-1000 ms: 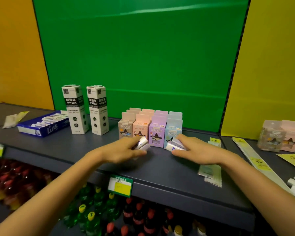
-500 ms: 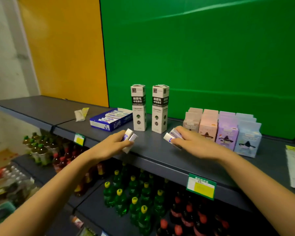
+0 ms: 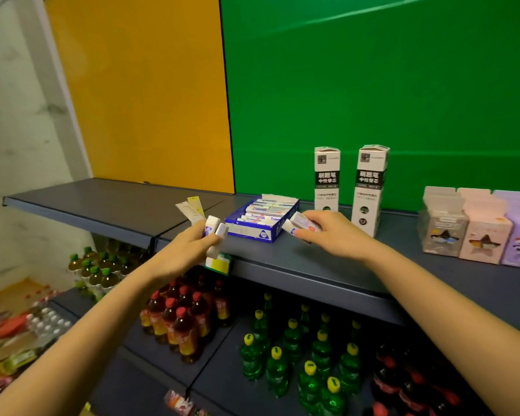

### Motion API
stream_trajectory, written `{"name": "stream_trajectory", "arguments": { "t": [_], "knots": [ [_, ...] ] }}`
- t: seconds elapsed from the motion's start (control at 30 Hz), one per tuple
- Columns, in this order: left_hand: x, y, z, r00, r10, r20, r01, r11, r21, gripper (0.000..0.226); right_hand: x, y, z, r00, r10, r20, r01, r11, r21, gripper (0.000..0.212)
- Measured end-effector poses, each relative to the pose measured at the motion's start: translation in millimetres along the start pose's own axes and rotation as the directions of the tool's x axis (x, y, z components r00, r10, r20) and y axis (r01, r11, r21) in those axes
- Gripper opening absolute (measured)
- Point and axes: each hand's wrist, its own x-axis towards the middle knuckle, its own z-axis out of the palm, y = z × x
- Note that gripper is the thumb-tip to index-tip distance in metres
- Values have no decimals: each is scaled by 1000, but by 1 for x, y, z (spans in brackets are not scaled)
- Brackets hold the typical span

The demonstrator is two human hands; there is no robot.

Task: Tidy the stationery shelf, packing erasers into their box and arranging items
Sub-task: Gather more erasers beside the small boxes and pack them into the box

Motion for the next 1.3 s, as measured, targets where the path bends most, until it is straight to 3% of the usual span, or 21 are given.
{"name": "stream_trajectory", "arguments": {
  "t": [0.13,0.27,0.47,0.73,0.9,1.13,1.3],
  "knots": [
    [28,-19,-16,998,60,0,-59,993,98,26,37,-8,12,999,29,-34,-31,998,-48,31],
    [59,-30,-28,993,115,-7,-113,984,138,37,72,-11,21,997,43,-66,-51,991,-125,16],
    [123,-33,-40,985,168,33,-171,971,164,39,126,0,32,992,78,-95,-98,966,-237,27],
    [194,-27,-39,918,244,313,-346,880,327,23,155,12,40,995,94,-17,-91,885,-457,30],
    [218,-26,-27,838,268,476,-488,759,431,17,154,15,46,995,96,-37,-100,818,-566,32],
    [241,-26,-18,721,255,644,-646,584,491,18,158,16,56,984,153,-87,-176,812,-557,29],
    [256,-29,-16,610,292,737,-785,354,509,28,158,13,52,966,238,-97,-255,842,-475,31]
  ]
}}
